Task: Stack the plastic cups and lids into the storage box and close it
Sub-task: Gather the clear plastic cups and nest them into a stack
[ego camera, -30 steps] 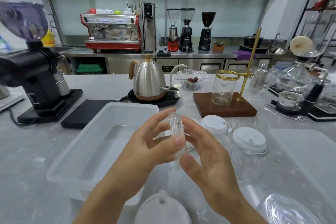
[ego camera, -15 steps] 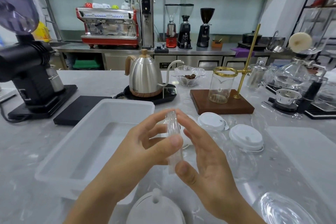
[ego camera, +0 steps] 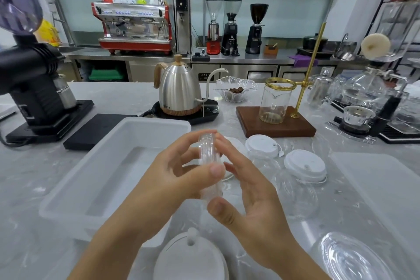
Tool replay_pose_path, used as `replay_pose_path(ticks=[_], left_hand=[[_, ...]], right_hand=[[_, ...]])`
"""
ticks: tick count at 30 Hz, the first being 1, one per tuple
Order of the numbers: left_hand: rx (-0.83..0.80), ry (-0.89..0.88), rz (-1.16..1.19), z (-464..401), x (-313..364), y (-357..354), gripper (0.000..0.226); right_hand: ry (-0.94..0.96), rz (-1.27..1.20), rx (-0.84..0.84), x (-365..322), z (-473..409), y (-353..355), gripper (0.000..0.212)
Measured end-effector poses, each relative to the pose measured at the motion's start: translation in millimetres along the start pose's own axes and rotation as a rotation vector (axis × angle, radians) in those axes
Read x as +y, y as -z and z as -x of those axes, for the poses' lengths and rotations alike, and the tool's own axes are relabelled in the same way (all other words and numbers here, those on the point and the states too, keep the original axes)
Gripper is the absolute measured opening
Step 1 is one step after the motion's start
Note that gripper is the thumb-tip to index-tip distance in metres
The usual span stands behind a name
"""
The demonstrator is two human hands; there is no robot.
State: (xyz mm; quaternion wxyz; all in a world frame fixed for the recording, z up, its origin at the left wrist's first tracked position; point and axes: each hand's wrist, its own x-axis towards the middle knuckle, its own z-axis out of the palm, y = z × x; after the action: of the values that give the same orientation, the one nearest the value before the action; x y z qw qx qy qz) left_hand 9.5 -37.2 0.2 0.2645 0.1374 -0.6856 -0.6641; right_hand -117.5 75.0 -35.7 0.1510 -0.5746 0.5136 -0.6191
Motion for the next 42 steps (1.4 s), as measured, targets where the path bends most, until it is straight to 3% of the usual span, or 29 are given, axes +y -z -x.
replay_pose_path(ticks=[3, 7, 9, 15, 20, 26, 32, 37, 42], left_hand=[[0.051, -0.005, 0.002, -1, -3, 1, 0.058], [0.088, 0.006, 0.008, -1, -6, 2, 0.059], [0.083, 0.010, -0.004, -1, -6, 3, 0.058], [0.080, 0.015, -0.027, -1, -5, 2, 0.059], [0.068, 0.011, -0.043, -1, -5, 3, 0.060], [0.068, -0.008, -0.011, -1, -6, 3, 0.055], [0.063, -0.005, -0.025, -1, -5, 1, 0.057], [0.075, 0.004, -0.046, -1, -5, -1, 0.059], [0.076, 0.013, -0.056, 0, -5, -1, 0.064]], right_hand=[[-0.025, 0.029, 0.033, 0, 1, 1, 0.064], [-0.035, 0.206, 0.376, 8, -2, 18, 0.034], [-0.086, 0.429, 0.485, 14, -3, 29, 0.035], [-0.483, 0.969, 0.308, 25, -1, 53, 0.062], [-0.735, 1.099, 0.164, 26, 1, 67, 0.072], [-0.848, 1.068, 0.143, 31, 2, 82, 0.084], [-0.769, 1.017, 0.252, 30, 0, 82, 0.085], [-0.484, 0.537, 0.489, 19, -3, 71, 0.065], [-0.322, 0.065, 0.487, 3, -5, 46, 0.054]])
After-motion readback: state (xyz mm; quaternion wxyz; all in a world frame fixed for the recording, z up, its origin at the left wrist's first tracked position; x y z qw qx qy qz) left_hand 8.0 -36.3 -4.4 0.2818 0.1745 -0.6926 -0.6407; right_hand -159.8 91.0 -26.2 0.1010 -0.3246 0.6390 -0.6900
